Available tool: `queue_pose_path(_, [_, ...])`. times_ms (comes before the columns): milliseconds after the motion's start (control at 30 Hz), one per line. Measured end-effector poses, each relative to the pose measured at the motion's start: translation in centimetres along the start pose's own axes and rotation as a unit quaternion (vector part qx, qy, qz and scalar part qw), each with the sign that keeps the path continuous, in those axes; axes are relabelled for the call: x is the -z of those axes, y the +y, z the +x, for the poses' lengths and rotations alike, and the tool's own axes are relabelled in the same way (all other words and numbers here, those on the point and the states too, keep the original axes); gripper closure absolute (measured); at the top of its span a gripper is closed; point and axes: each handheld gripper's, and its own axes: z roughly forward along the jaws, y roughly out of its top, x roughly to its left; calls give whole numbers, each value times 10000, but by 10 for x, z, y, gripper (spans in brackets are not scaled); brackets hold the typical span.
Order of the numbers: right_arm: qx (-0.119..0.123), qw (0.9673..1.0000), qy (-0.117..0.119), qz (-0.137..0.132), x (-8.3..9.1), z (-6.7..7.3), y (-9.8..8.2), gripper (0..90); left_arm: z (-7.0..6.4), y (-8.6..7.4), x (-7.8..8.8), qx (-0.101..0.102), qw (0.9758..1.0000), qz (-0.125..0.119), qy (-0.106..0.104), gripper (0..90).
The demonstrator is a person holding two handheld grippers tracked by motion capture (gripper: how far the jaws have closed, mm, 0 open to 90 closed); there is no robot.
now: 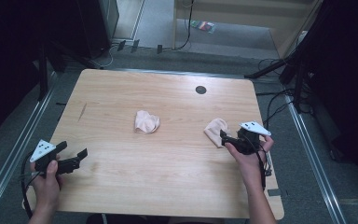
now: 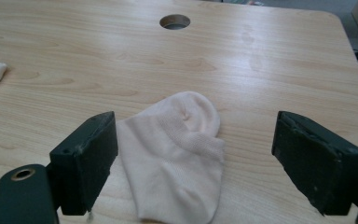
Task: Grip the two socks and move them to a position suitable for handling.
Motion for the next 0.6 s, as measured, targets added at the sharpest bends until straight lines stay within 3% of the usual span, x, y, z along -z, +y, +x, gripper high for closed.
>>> queue_pose_path(200, [-39, 9997, 100, 204, -21, -2, 2, 220, 0, 0, 0, 6, 10000, -5, -11, 79])
queue_pose_path(600, [-66, 9987, 98, 494, -50, -3, -1, 259, 2, 0, 0, 77, 10000, -11, -60, 79])
